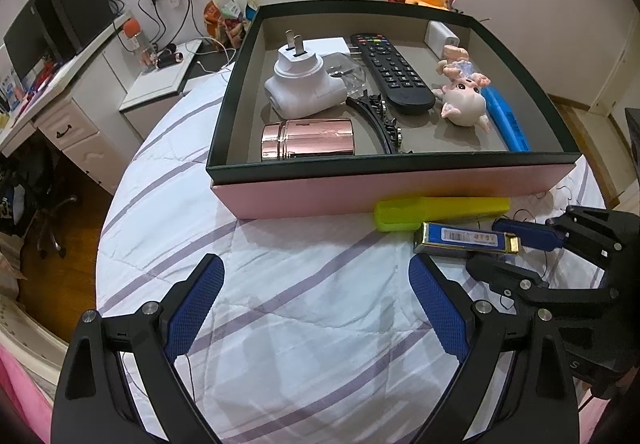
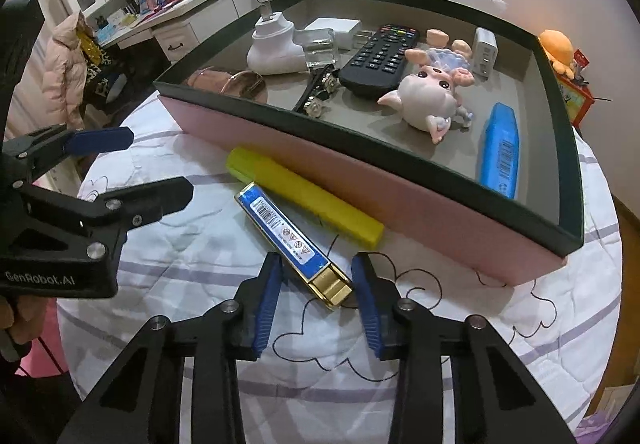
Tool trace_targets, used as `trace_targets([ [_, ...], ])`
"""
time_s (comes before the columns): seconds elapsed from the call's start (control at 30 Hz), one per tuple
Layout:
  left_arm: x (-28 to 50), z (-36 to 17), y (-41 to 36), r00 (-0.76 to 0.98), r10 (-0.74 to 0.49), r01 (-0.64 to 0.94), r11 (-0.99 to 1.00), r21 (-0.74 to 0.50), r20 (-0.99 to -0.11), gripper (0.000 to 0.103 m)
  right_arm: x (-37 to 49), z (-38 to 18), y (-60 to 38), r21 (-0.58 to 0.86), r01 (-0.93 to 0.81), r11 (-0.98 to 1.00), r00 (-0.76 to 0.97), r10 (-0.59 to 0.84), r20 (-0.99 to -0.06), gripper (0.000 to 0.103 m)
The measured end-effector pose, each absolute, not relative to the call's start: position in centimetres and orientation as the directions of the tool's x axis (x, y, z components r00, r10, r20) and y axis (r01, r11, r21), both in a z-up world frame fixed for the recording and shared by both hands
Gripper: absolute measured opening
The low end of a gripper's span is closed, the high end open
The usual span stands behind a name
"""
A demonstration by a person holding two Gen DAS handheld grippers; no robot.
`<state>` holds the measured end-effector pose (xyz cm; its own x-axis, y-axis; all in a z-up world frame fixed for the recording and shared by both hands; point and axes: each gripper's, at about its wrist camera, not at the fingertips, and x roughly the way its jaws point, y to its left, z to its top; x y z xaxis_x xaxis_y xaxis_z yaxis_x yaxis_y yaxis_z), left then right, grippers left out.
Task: Organize rigid objects
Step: 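Grasp the blue-and-gold battery pack with the right gripper and lift it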
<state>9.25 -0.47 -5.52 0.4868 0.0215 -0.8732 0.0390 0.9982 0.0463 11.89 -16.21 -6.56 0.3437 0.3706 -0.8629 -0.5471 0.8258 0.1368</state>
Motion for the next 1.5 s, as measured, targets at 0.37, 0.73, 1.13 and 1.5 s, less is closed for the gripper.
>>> trace_targets([
  [0.37, 9.2, -5.4, -0.1, 0.489, 0.028, 0.030, 0.998, 0.049, -0.872, 0.095, 11.4, -6.5, -14.8, 0.136, -0.599, 0.789, 0.320, 0.392, -0.863, 0.031],
  [0.73, 9.1, -5.4, 0.8, 0.487, 0.045, 0.011, 0.998, 0.057, -0.872, 0.095, 12.1, -6.6, -14.0, 0.157, -0.636, 0.756, 0.292, 0.424, -0.857, 0.034],
  [1.13, 8.8, -5.6, 1.5, 0.488, 0.050, -0.008, 0.999, 0.053, -0.872, 0.095, 12.5, -6.8, -11.9, 0.145, -0.673, 0.726, 0.271, 0.424, -0.864, 0.032],
  [1.5, 8.2, -5.1, 0.9, 0.500, 0.032, 0.016, 0.999, 0.046, -0.866, 0.095, 9.8, -5.7, -14.0, 0.173, -0.597, 0.784, 0.315, 0.427, -0.848, 0.016],
])
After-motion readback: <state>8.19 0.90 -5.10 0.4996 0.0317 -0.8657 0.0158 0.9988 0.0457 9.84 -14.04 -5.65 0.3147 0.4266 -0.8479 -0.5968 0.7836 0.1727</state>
